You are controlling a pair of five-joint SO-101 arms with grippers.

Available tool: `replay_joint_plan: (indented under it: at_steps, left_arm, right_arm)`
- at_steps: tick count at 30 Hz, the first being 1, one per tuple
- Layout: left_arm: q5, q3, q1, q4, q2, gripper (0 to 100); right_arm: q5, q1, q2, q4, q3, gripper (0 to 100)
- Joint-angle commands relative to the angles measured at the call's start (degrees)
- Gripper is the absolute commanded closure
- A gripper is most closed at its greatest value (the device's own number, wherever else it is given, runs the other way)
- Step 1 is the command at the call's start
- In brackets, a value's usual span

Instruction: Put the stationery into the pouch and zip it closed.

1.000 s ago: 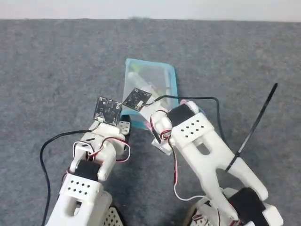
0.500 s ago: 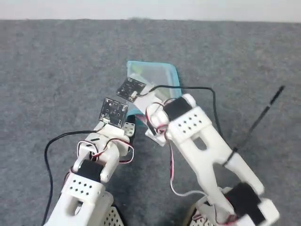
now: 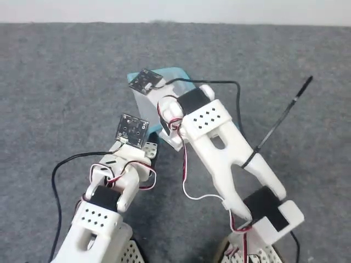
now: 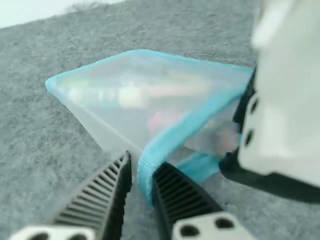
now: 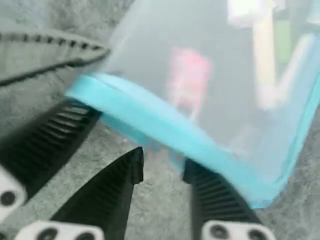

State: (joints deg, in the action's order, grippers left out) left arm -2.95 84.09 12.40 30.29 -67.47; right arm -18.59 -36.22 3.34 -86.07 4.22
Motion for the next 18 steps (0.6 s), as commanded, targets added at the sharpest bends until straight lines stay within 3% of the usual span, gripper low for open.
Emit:
replay_joint_plan:
  at_steps: [1, 10, 18]
  left_arm:
    - [0.53, -3.47, 0.79, -0.79, -1.49, 99]
    - [0.62, -3.47, 0.7, -0.79, -1.49, 99]
    - [0.35, -3.47, 0.7, -0.79, -1.49, 99]
  right_arm:
    - [0.79, 1.54, -3.74, -1.98, 5.71, 79.7]
    - [0.35, 4.97, -20.0, -5.58, 0.09, 79.7]
    - [-1.67, 16.75, -35.03, 12.62, -33.49, 79.8]
